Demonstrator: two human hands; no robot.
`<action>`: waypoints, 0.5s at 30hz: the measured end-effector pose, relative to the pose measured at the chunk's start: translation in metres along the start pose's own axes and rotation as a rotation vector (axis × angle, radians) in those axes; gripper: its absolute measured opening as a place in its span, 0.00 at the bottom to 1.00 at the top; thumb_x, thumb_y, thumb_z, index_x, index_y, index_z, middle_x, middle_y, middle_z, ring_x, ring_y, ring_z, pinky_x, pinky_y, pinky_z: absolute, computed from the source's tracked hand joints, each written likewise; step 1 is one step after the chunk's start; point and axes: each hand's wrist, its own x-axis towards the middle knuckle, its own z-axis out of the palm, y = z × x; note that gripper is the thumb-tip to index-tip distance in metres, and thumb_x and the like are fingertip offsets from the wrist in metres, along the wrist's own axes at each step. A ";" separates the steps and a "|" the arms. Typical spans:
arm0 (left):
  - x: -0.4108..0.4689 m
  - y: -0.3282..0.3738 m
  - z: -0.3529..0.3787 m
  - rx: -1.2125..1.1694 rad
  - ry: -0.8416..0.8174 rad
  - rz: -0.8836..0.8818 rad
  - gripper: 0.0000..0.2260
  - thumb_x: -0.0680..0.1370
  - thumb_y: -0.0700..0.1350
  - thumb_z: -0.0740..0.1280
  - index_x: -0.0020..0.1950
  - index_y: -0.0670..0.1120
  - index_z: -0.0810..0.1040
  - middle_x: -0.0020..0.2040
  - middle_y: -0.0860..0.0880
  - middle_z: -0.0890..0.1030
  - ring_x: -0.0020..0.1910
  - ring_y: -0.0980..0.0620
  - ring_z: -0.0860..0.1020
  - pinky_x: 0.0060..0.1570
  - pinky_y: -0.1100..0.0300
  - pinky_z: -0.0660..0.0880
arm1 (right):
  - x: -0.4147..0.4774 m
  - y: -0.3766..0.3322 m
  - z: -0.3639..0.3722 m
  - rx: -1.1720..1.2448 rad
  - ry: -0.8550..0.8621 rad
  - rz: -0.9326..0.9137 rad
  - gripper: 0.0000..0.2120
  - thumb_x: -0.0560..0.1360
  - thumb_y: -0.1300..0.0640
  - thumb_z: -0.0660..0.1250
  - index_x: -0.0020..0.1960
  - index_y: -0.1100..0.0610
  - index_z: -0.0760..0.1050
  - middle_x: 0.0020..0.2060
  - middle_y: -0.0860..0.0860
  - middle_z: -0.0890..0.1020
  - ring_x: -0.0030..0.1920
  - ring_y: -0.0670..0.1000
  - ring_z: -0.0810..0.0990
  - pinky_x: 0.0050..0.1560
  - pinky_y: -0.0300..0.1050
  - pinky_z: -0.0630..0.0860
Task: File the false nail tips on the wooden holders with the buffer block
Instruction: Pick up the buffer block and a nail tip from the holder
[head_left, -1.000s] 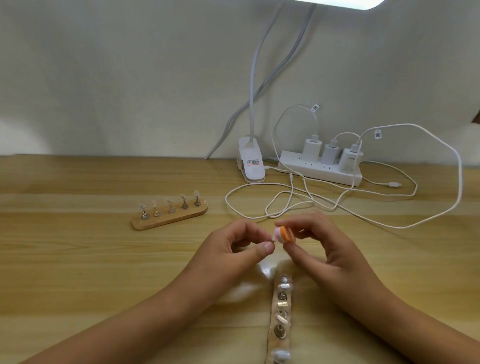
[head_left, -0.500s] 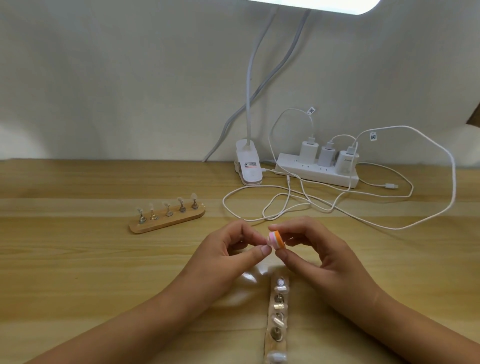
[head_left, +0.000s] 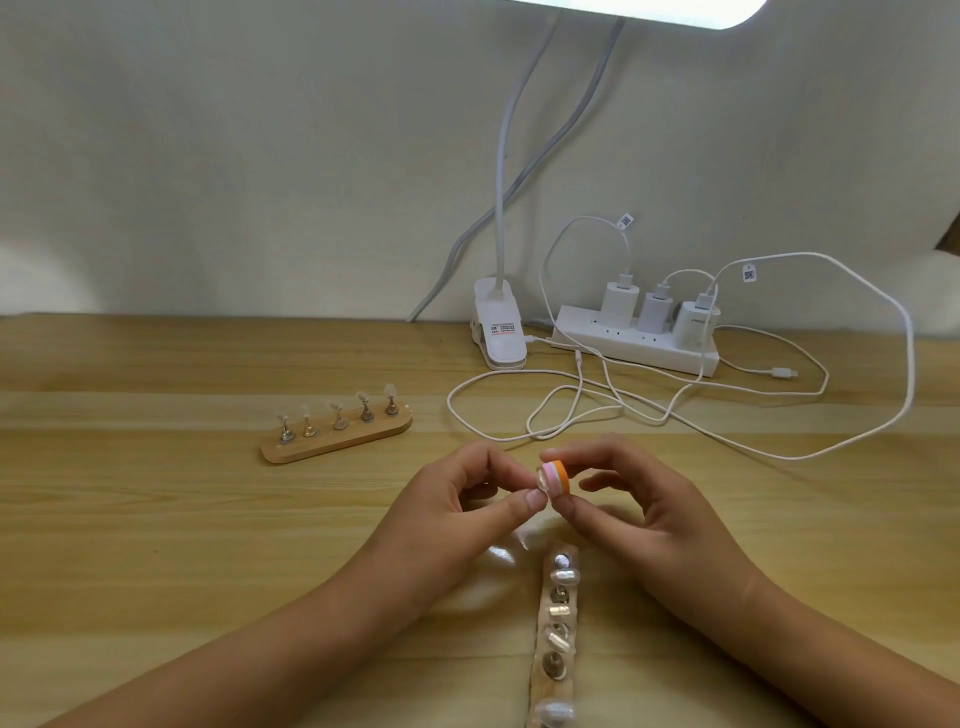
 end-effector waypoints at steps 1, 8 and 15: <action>0.000 0.000 0.000 0.007 0.002 -0.005 0.08 0.68 0.56 0.73 0.42 0.55 0.81 0.44 0.50 0.84 0.48 0.46 0.79 0.54 0.46 0.75 | 0.000 0.000 0.000 -0.005 0.015 -0.014 0.11 0.74 0.44 0.70 0.55 0.45 0.80 0.50 0.43 0.83 0.55 0.51 0.81 0.54 0.43 0.78; -0.001 0.003 0.001 -0.013 0.005 -0.002 0.09 0.68 0.56 0.72 0.43 0.53 0.81 0.46 0.46 0.84 0.51 0.39 0.79 0.55 0.42 0.74 | 0.000 0.000 -0.001 0.028 -0.016 -0.021 0.14 0.71 0.41 0.71 0.56 0.43 0.79 0.49 0.44 0.83 0.52 0.50 0.82 0.52 0.40 0.78; -0.001 0.004 0.001 -0.011 -0.007 -0.010 0.05 0.69 0.52 0.73 0.42 0.53 0.81 0.47 0.43 0.84 0.50 0.42 0.80 0.55 0.39 0.74 | 0.000 -0.001 -0.001 -0.012 -0.004 -0.093 0.11 0.74 0.49 0.70 0.57 0.47 0.81 0.49 0.46 0.83 0.52 0.53 0.81 0.51 0.44 0.77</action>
